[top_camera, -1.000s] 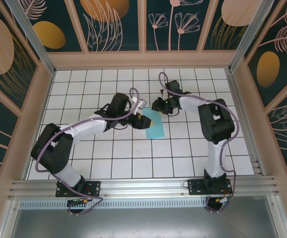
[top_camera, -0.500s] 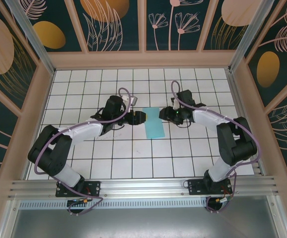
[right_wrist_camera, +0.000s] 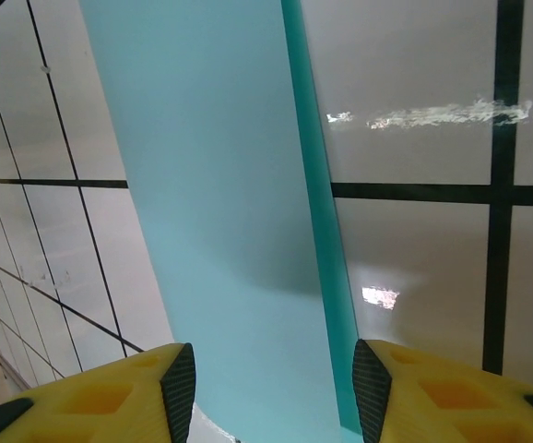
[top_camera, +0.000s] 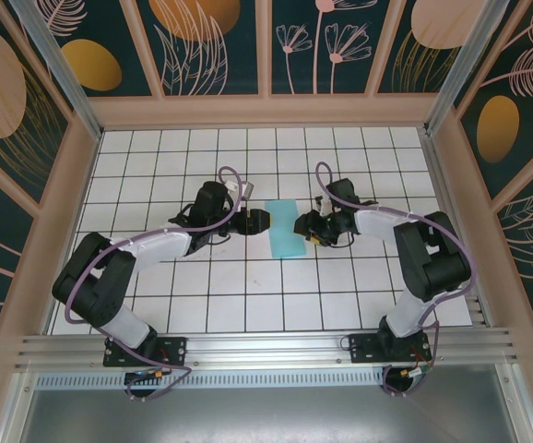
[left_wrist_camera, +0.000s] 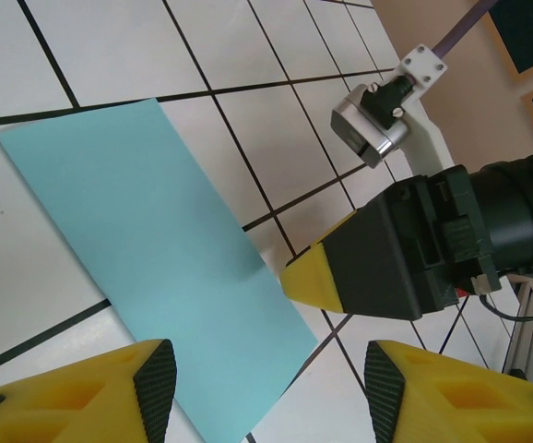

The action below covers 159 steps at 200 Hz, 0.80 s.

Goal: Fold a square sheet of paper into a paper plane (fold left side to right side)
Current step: Fold the triangle a second time at the center of the table.

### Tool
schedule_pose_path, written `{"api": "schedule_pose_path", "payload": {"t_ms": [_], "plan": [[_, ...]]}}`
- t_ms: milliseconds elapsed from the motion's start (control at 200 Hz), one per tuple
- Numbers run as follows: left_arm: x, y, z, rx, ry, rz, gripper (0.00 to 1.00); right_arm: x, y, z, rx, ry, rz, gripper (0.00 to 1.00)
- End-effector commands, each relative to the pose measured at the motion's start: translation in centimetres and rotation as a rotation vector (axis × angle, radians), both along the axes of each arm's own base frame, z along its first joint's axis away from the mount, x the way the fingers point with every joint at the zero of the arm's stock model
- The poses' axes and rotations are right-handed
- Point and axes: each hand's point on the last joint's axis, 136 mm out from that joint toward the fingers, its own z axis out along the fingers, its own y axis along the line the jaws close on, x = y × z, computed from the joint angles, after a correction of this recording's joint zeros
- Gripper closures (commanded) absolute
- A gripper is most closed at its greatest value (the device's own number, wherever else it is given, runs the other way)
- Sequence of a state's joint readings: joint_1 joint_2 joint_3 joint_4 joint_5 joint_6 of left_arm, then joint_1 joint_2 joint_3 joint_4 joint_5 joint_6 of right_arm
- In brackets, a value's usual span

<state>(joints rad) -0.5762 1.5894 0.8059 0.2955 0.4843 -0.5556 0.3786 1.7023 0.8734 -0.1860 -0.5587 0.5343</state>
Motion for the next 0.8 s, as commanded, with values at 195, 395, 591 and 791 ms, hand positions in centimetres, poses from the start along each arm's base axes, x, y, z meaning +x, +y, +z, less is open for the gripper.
{"api": "schedule_pose_path", "payload": {"t_ms": [195,395,591,791], "plan": [[0.3,-0.2,0.6,-0.007,-0.028,0.0,0.41,-0.2,0.9,-1.0,0.029,0.043,0.014,0.48],[0.3,-0.3,0.9,0.0,-0.042,-0.007,0.41,0.1,1.4,-0.1,0.06,0.025,0.017,0.49],[0.1,0.4,1.6,0.037,-0.102,-0.004,0.41,1.0,1.9,1.6,0.096,-0.013,0.012,0.53],[-1.2,-0.2,1.2,0.171,-0.172,-0.062,0.4,2.2,2.5,2.9,0.145,-0.031,0.005,0.55]]}}
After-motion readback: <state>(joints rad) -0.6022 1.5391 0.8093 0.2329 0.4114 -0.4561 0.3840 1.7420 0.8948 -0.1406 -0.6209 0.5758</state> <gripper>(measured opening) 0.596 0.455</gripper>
